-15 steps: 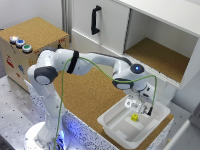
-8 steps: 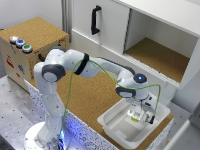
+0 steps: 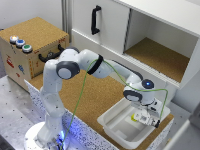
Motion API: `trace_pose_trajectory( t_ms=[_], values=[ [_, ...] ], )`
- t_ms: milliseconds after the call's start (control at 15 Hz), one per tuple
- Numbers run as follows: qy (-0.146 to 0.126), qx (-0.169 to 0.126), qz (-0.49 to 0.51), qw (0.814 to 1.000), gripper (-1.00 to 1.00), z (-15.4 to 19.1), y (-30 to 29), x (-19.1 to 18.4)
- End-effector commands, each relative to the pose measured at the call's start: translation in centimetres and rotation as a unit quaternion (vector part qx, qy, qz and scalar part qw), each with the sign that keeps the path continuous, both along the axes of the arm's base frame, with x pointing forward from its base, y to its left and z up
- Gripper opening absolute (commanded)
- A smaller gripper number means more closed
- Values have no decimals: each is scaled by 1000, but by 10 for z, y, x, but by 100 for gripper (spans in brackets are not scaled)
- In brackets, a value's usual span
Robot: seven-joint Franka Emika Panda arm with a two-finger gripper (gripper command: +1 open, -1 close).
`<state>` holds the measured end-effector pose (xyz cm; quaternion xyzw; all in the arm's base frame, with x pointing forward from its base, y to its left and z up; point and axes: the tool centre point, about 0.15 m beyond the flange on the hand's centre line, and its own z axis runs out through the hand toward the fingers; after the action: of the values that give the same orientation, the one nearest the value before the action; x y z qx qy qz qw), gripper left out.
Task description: Go towards the white box and store the purple object
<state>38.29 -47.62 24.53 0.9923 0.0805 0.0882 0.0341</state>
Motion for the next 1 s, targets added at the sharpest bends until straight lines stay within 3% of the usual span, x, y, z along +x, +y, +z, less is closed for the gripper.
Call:
trace_pose_trajectory(
  t_ms=[0, 67, 133, 600, 933],
  values=[
    [34, 84, 0, 996, -100, -31, -36, 44],
    [33, 87, -4, 996, -100, -30, -36, 45],
    [31, 89, -2, 996, 100, -27, -35, 47],
    [-17, 105, 1, 994, 100, 26, -31, 37],
    [-28, 109, 15, 994, 100, 74, -11, 18]
  ],
)
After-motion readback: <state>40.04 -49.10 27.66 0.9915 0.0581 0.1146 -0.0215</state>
